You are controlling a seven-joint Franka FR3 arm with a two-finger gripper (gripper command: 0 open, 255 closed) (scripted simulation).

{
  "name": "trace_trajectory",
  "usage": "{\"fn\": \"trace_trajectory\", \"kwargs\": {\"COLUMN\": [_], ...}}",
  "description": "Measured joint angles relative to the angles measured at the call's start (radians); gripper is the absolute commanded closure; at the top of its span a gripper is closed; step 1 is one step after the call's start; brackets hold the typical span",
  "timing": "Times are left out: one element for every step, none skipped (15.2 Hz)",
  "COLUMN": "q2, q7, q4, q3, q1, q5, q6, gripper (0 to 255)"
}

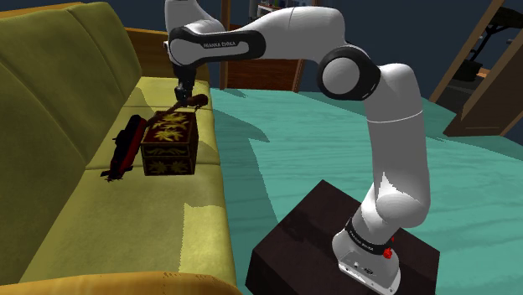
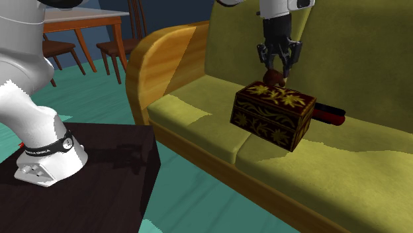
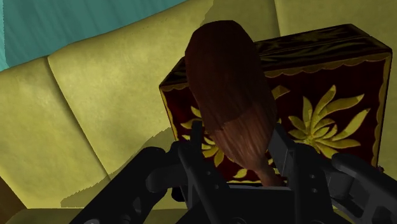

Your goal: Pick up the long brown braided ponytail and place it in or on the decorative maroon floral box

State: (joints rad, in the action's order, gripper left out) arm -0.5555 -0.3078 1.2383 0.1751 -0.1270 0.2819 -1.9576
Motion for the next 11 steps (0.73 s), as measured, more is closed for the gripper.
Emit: {"fn": "trace_trajectory", "kwargs": {"q2": [0.004,0.005,-0.001,-0.003,-0.002,-0.002,-0.002,-0.003,-0.011,-0.011,-0.01], "q7": [0.002,0.006,0.009,0.01,0.013,0.015,0.018,0.021,0.024,0.026,0.027], "q4": [0.019,0.033,0.038,0.047,0.063,0.076,0.091,0.1,0.101,0.113,0.121], "q3": [0.0,0.0,-0.001,-0.002,-0.002,-0.003,-0.004,-0.004,-0.005,-0.006,-0.006], "q1": [0.002,0.002,0.002,0.003,0.004,0.005,0.006,0.006,0.006,0.007,0.007], "q5": [0.001,0.002,0.004,0.005,0.006,0.007,0.009,0.01,0.012,0.013,0.014], "q6": [-0.014,-0.028,-0.039,-0.049,-0.063,-0.076,-0.091,-0.101,-0.11,-0.122,-0.128], "gripper": [255,255,255,255,255,255,255,255,255,255,255]}}
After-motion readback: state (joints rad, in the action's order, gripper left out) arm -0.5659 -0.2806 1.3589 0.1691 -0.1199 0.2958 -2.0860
